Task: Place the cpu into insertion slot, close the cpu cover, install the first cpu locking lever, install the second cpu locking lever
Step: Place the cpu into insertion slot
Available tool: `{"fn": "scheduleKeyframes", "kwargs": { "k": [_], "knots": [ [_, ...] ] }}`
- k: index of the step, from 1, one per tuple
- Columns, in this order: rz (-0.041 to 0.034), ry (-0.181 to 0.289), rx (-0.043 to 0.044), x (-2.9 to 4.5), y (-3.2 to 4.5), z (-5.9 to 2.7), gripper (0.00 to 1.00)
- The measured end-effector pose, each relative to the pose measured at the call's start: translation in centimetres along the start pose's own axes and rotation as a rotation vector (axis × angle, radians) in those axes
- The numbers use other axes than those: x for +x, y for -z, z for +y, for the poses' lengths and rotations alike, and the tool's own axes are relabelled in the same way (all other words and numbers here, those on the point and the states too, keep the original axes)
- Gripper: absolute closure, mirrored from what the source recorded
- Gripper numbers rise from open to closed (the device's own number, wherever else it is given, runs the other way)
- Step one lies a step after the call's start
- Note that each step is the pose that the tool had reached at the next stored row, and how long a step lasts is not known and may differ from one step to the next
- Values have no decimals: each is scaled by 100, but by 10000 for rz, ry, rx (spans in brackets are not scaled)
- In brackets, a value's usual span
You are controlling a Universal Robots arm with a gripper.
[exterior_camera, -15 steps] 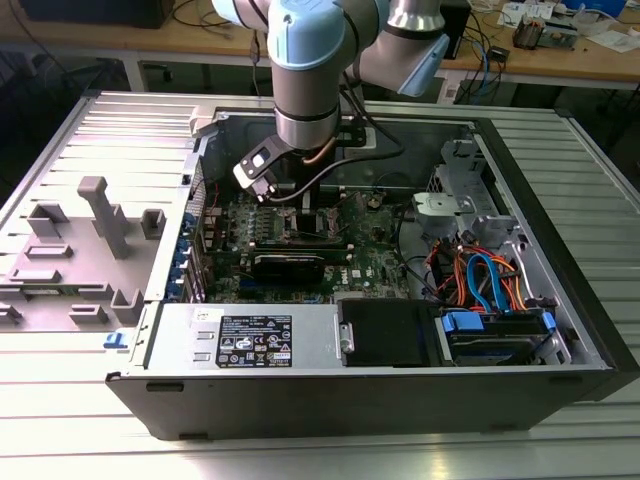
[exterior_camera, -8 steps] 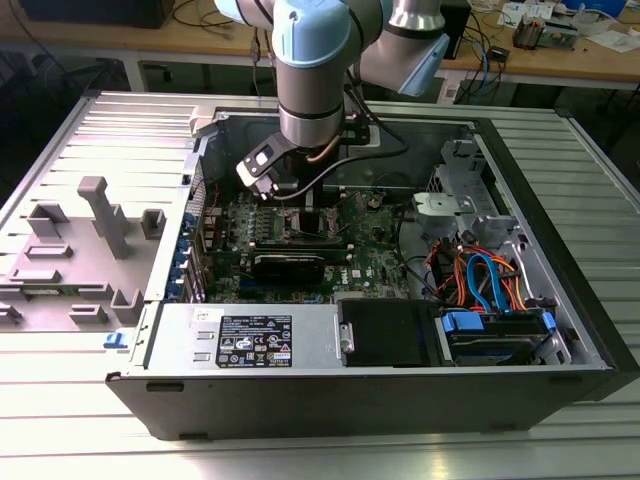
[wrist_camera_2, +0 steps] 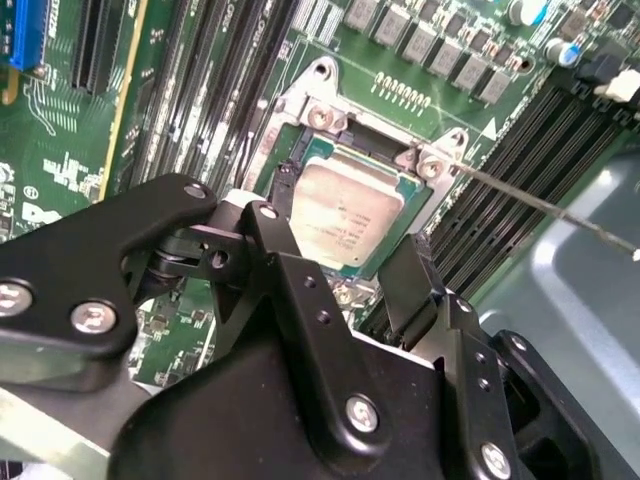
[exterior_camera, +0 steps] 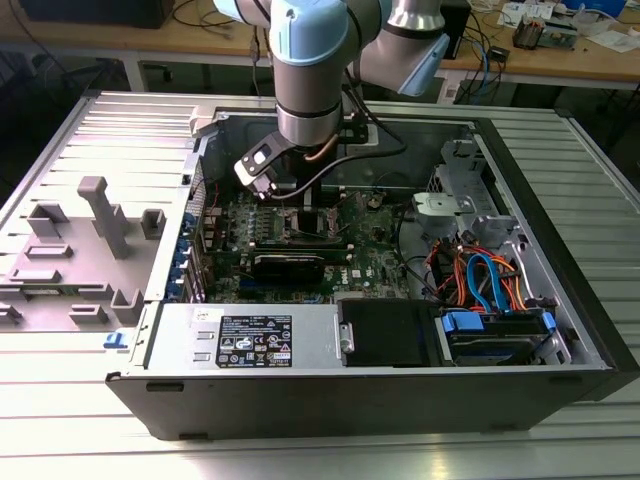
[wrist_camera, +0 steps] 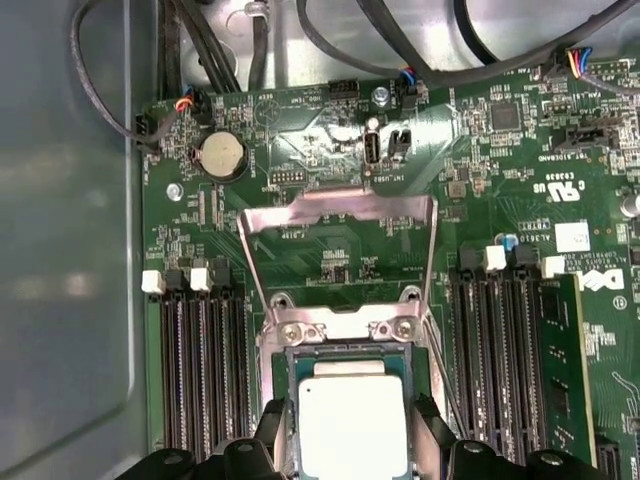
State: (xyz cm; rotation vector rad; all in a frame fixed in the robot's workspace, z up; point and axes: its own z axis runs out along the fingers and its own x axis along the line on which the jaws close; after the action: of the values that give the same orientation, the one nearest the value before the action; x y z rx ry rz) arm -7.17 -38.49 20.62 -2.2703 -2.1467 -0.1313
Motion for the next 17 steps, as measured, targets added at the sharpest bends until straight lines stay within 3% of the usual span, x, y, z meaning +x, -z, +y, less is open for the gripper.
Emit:
{"fn": "scheduleKeyframes", "kwargs": {
  "k": [8, 9, 12, 17],
  "knots": [
    [-2, 8, 1, -3, -7, -11, 40],
    [-2, 7, 1, -4, -7, -10, 47],
    [-20, 7, -1, -3, -8, -8, 47],
    [-215, 14, -10, -4, -6, -5, 47]
  ]
}}
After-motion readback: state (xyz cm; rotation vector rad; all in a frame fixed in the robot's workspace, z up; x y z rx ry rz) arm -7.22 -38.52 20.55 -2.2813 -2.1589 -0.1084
